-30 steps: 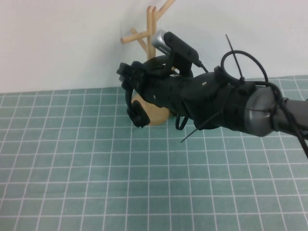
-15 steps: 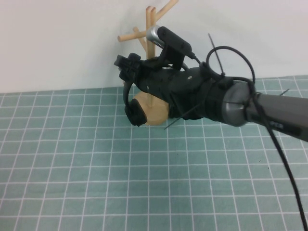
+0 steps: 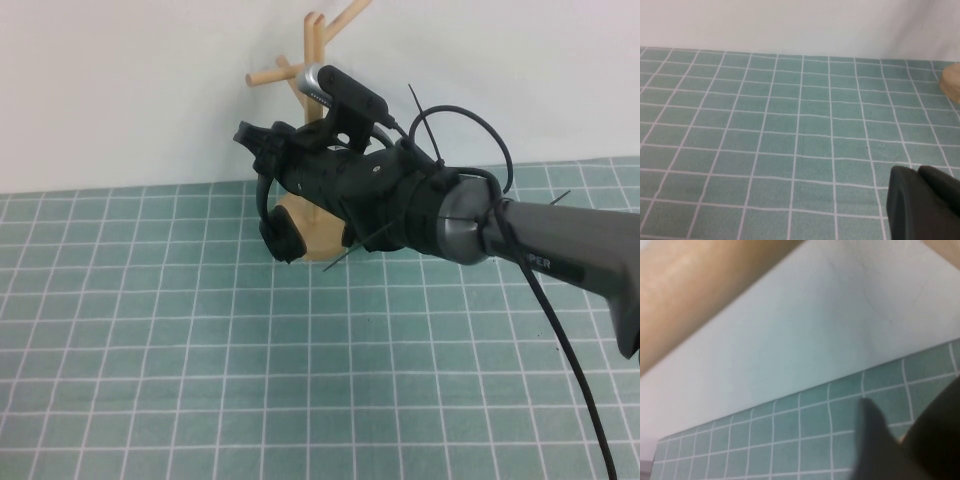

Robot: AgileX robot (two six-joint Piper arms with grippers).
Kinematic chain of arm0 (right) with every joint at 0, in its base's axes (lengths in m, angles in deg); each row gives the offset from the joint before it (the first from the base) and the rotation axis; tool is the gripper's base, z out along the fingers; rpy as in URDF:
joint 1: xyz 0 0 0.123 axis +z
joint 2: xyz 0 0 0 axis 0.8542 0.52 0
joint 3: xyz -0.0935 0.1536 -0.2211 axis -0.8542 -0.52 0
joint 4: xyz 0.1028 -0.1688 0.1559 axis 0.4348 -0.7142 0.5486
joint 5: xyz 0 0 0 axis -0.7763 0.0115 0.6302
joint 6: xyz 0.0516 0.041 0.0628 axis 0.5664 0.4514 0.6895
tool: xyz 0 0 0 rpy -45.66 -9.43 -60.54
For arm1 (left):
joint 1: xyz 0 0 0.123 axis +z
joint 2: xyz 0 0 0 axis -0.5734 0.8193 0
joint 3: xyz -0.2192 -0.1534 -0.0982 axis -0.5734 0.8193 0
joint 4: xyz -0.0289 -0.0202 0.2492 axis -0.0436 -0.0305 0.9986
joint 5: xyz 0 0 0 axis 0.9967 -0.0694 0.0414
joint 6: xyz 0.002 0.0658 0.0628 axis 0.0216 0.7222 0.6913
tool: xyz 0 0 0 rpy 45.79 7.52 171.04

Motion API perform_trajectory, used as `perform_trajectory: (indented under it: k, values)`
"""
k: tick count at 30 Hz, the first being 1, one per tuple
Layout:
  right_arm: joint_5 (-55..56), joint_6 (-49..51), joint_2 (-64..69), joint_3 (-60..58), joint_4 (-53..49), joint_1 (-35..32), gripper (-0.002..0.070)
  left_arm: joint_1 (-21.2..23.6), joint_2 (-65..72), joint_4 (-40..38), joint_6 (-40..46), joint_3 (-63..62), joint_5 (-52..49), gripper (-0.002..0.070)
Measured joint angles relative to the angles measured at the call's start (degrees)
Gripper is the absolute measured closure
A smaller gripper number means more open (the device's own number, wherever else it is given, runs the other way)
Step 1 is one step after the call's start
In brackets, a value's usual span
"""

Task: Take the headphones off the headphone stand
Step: Pick up the headphones from the headphone stand, then place the headphones on the table

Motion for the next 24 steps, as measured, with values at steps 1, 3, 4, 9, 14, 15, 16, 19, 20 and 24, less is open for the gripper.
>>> perform_trajectory:
  k: [1,3,4,9,14,15,16,19,20,24]
  values:
    - [0.0,0.0,0.0,0.0,-0.12,0.0,0.0432,0.0,0.0,0.0,0.0,0.0,0.0,0.0679]
    - [1.29,-0.81,-4.27,2.02,-3.31,-0.27,0.0612,0.0,0.0,0.0,0.0,0.0,0.0,0.0679]
    - [1.52,-0.94,-4.58,1.92,-3.48,-0.02,0.0645,0.0,0.0,0.0,0.0,0.0,0.0,0.0679]
    - [0.78,-2.6,-0.35,0.0,-1.13,0.73,0.0619,0.0,0.0,0.0,0.0,0.0,0.0,0.0679]
    - [1.22,-5.14,-1.93,0.0,-1.13,2.22,0.0619,0.0,0.0,0.0,0.0,0.0,0.0,0.0679]
    - [1.22,-5.35,-2.36,0.0,-1.13,2.51,0.0619,0.0,0.0,0.0,0.0,0.0,0.0,0.0679]
    - [1.22,-5.39,-2.77,0.0,-1.13,2.64,0.0619,0.0,0.0,0.0,0.0,0.0,0.0,0.0679]
    - [1.12,-6.07,-4.22,-0.67,-1.24,3.04,0.0619,0.0,0.0,0.0,0.0,0.0,0.0,0.0679]
    - [1.12,-6.21,-4.79,-1.49,-1.24,3.04,0.0619,0.0,0.0,0.0,0.0,0.0,0.0,0.0679]
    - [2.94,-7.69,-16.1,-9.2,-4.2,3.68,0.0678,0.0,0.0,0.0,0.0,0.0,0.0,0.0679]
